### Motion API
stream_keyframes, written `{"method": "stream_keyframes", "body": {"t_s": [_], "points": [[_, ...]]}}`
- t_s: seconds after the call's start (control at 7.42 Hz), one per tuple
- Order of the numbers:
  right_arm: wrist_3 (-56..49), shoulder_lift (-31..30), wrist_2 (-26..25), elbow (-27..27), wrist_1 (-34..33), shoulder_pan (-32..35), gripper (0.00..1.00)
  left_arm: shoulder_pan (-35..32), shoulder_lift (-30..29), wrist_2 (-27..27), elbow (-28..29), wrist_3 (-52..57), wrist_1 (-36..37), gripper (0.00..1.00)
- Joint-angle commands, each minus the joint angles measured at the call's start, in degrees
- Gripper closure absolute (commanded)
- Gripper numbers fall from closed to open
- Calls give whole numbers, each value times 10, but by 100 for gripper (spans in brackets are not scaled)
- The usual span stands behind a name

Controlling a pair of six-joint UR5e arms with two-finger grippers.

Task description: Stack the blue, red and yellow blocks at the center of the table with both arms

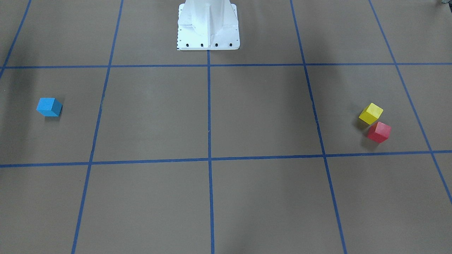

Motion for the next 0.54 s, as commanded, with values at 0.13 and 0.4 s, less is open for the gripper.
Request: {"method": "stream_keyframes", "body": {"t_s": [0.13, 0.4], "points": [[1, -1, 0, -1, 0, 0, 0, 0, 18, -1, 29, -3, -2, 0], [1, -4, 2, 4, 0, -1, 0, 0, 17, -4, 17, -3, -3, 0]]}}
